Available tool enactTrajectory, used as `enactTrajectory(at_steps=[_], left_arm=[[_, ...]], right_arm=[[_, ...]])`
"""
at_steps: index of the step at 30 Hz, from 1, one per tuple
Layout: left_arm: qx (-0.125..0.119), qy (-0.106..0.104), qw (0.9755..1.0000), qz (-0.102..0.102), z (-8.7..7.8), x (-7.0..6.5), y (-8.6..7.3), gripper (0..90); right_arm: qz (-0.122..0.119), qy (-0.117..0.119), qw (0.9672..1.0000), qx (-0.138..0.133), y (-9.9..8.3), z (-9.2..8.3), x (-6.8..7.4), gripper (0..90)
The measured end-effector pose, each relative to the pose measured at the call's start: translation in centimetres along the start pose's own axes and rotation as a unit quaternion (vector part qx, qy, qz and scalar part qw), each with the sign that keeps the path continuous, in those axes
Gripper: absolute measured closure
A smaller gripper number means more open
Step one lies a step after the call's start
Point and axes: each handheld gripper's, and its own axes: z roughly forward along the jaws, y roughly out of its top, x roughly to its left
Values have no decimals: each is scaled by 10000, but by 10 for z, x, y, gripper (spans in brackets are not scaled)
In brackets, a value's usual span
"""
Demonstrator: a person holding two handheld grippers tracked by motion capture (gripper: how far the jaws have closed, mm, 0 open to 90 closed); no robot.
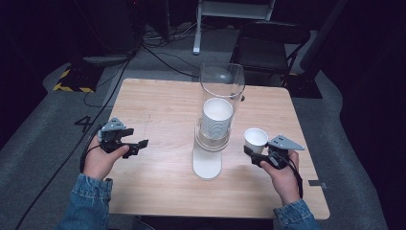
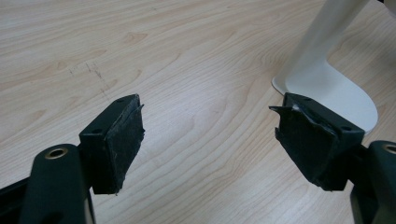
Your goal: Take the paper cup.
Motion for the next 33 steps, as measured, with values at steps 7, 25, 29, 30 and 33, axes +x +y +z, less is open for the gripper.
enactTrajectory(at_steps=[7, 25, 29, 30, 33], left_arm=[[44, 55, 10000, -47, -4, 1, -6, 229], [219, 257, 9993, -158, -17, -3, -29, 230], [241, 309, 9990, -199, -19, -2, -33, 231], [241, 309, 9990, -199, -19, -2, -33, 231], [278, 318, 9989, -208, -20, -2, -36, 231]], right_arm=[[387, -417, 9983, -134, -1, 9, -25, 305], [651, -884, 9937, 236, -11, 40, -65, 305], [704, -917, 9926, 357, -15, 47, -71, 305], [708, -932, 9923, 406, -16, 49, -72, 305], [686, -992, 9916, 475, -16, 51, -75, 302]])
